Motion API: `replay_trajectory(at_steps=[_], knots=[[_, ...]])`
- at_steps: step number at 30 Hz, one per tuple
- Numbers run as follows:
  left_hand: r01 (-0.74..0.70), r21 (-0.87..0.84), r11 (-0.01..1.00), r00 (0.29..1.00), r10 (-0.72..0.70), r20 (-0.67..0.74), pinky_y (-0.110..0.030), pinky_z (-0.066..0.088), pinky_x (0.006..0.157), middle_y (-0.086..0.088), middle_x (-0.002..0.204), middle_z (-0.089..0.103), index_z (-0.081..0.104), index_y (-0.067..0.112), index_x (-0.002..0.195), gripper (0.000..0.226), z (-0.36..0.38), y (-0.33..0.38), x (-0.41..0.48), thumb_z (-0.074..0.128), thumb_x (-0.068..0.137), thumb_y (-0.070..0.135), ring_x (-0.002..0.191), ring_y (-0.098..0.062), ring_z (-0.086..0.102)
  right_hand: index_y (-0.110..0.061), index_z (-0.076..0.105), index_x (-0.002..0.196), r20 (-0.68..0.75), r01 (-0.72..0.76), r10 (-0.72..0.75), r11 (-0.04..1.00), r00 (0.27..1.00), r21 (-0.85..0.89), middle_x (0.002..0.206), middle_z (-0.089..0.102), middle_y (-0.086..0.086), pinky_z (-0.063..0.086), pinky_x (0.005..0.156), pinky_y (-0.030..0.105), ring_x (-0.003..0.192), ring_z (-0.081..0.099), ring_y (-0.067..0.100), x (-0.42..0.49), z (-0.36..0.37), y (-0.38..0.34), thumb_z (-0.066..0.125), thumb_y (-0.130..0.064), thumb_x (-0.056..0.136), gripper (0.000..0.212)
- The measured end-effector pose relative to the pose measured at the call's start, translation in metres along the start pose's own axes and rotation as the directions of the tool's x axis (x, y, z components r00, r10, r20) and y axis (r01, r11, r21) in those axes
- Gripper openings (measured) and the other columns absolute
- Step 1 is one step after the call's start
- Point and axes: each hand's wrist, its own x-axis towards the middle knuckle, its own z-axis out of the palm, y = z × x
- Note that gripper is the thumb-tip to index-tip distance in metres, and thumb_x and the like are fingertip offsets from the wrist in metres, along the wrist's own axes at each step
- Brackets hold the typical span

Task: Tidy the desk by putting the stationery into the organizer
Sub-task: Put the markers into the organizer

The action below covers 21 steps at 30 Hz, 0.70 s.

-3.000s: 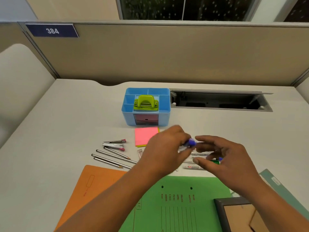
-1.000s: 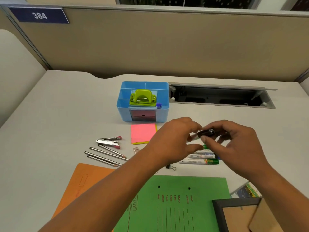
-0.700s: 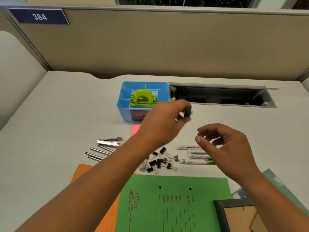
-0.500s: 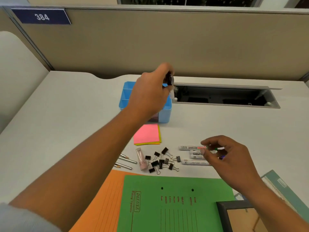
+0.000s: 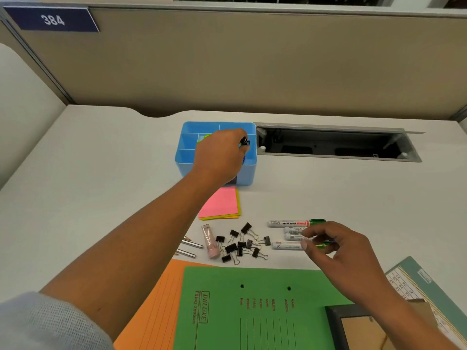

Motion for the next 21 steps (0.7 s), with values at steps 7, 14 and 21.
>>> replay_trajectory(at_steps=[7,14,21], knots=[[0.023,0.005,1.000,0.998,-0.023,0.055,-0.029,0.043,0.068,0.001,0.109,0.067,0.066,0.025,0.113,0.022,0.006,-0.002,0.001,0.054,0.097,0.035,0.089,-0.013,0.053,-0.036,0.069,0.087,0.017,0.002,-0.001,0.998,1.000,-0.056,0.086,0.068,-0.019,0.048,0.068,0.012,0.083,0.061,0.001,0.005,-0.002,0.005,0.077,-0.020,0.080,0.019],[0.001,0.000,1.000,0.994,-0.001,0.106,-0.037,0.053,0.081,-0.004,0.114,0.065,0.065,0.021,0.120,0.037,0.011,-0.001,-0.006,0.053,0.096,0.046,0.103,-0.021,0.058,-0.031,0.069,0.091,0.032,-0.011,0.020,0.969,0.999,-0.249,0.090,0.065,-0.019,0.042,0.064,0.008,0.080,0.060,-0.001,0.016,-0.007,0.027,0.076,-0.017,0.080,0.019],[-0.016,-0.062,0.998,0.987,0.006,-0.159,-0.035,0.044,0.080,-0.002,0.108,0.064,0.067,0.018,0.111,0.041,0.006,0.001,-0.034,0.051,0.094,0.053,0.105,-0.021,0.054,-0.029,0.069,0.101,0.100,-0.011,0.074,0.853,0.992,-0.521,0.101,0.067,-0.007,0.051,0.073,0.031,0.085,0.060,0.013,0.026,-0.007,0.057,0.072,-0.022,0.083,0.019]])
